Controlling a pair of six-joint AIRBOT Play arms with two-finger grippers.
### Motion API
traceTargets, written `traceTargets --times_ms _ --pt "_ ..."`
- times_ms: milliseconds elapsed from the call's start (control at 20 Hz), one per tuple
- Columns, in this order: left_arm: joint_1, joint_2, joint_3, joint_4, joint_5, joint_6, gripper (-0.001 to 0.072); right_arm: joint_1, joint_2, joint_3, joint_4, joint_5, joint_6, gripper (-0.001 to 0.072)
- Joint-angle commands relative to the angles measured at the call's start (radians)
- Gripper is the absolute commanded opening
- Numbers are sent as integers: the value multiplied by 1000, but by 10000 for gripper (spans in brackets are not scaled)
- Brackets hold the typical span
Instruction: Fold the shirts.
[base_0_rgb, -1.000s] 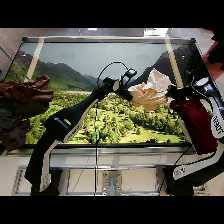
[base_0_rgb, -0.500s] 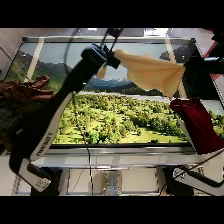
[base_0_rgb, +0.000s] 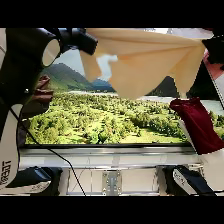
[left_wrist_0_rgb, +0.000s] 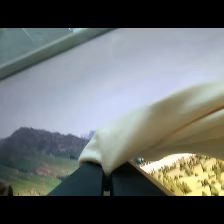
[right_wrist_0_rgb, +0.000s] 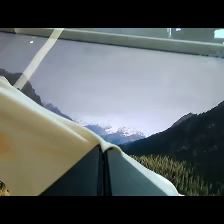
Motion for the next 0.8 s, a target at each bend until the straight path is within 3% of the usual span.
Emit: traceTargets --times_ms 0,250,550,750 --pt "-1 -23 -103 -135 -129 92 9 103 -64 -69 12 1 21 29" --pt "0 -177 -272 -136 -89 100 8 211 -296 -213 -39 -102 21 30" --pt "0 -439 -285 -132 6 117 9 253 -604 -274 -34 -360 21 31" --pt "1 -506 -285 -23 75 74 8 251 -689 -274 -35 -561 30 31"
